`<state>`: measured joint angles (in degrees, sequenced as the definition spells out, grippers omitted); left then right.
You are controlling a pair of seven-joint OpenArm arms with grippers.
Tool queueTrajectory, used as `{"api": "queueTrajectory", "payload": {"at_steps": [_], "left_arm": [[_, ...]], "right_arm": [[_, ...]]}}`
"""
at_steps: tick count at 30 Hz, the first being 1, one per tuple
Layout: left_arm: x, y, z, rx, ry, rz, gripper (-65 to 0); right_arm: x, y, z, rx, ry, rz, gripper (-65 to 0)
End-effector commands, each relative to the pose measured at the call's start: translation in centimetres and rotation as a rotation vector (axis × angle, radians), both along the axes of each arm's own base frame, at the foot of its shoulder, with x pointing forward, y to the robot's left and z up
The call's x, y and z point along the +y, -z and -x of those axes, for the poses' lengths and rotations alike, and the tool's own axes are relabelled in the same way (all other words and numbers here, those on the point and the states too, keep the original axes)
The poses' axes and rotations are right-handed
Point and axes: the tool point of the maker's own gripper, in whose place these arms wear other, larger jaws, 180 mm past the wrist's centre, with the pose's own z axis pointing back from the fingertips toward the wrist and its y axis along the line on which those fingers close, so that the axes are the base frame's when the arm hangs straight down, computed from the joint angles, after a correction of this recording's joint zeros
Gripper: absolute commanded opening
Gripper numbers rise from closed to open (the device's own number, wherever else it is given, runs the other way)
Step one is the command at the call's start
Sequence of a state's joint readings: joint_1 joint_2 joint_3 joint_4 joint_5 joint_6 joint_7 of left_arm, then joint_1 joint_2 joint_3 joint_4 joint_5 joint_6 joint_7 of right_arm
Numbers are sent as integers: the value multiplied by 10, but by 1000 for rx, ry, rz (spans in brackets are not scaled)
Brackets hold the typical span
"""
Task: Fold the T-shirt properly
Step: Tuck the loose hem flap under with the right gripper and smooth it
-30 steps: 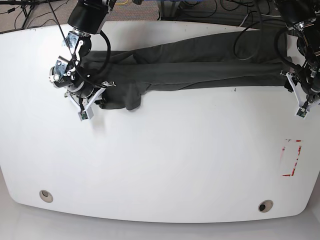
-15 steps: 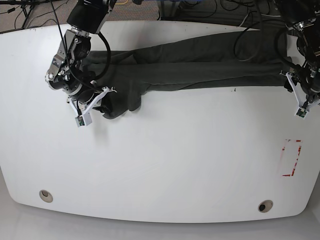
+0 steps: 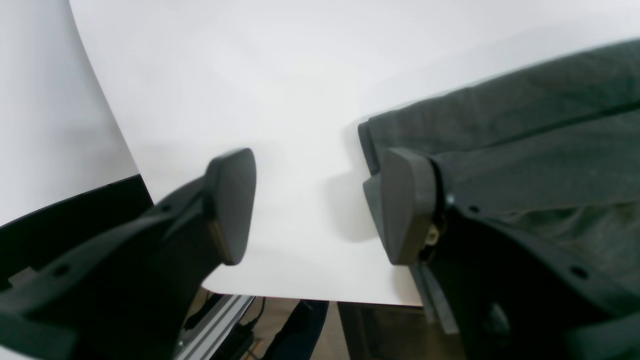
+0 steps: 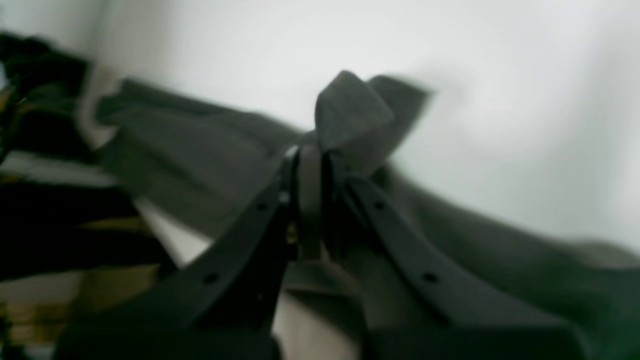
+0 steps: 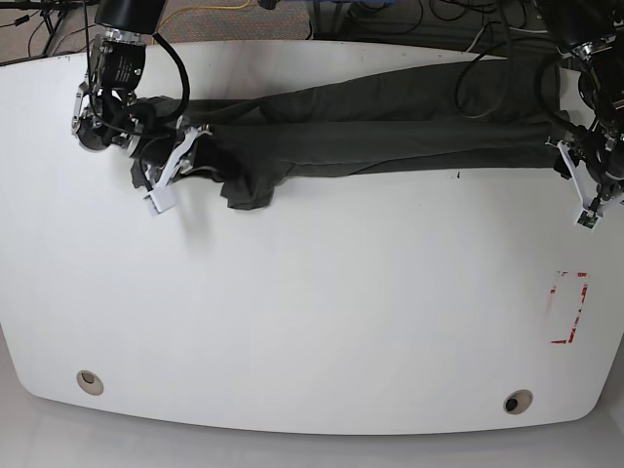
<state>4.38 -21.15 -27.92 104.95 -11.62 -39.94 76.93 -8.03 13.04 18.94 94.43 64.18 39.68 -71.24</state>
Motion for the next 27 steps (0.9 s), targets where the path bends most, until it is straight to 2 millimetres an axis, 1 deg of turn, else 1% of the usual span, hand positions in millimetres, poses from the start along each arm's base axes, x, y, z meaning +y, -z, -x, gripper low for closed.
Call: {"api": "queueTrajectory", "payload": {"at_steps": [1,5,9,13,19,21,22,24,26,27], "left_arm": [[6,-11,-5,-26,4,-26,-283],[6,-10,-5,-25,4,-26,-283],[5,-10,-5,-25,3,-25,-283],[3,-8,-4,-23,5,-20,-283],[-2,-4,-4,-22,3,-2,-283],[-3,-4,-4,-22,2,0,-283],[-3,-4,-4,-22,2,0,-283],[-3,-4,-4,-22,2,0,-283],[-3,-4,-4,-22,2,0,-283],[-3,-4,-4,-22,2,0,-283]], "right_arm": [[3,-12,2,-31,-34,-32,-650],[22,-8,20,8,-106,-74,-650],[39,-5,30,32,-155,-104,-650],[57,1,45,66,-209,-122,-650],[76,5,60,94,-275,-140,-648],[81,6,64,102,-296,-140,-633],[84,6,65,104,-304,-142,-610],[85,7,67,108,-311,-144,-541],[85,7,68,111,-308,-147,-409],[85,8,70,115,-306,-149,-357]]}}
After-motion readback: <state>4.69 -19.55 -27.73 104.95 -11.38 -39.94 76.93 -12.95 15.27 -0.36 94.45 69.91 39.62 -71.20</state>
